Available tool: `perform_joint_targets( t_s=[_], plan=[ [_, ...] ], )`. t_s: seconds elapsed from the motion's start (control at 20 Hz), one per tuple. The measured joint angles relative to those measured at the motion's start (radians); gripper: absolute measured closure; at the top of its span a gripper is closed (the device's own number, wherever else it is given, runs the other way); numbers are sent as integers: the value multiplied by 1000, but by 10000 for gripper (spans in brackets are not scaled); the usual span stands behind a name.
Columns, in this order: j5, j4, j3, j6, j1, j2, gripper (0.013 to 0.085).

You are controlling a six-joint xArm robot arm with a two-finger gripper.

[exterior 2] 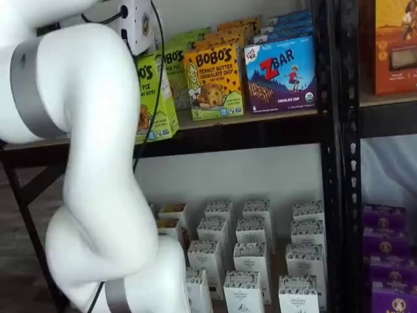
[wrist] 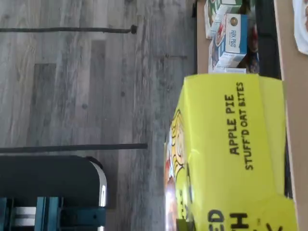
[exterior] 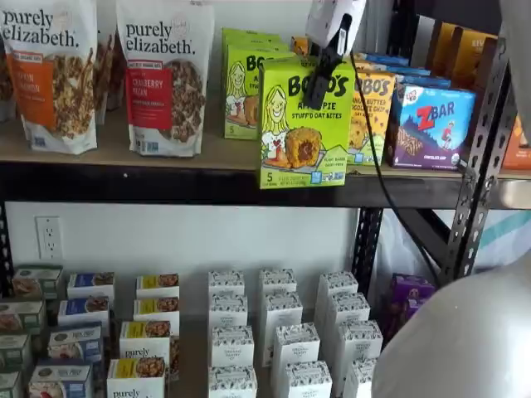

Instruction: Pick the green box on the top shelf, the fourth from the left

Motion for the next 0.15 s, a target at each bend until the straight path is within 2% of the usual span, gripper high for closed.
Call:
perform_joint_targets(
  t_s=[0.15],
  plan=[
    [-5, -1, 26, -7, -5, -21, 690]
  ],
)
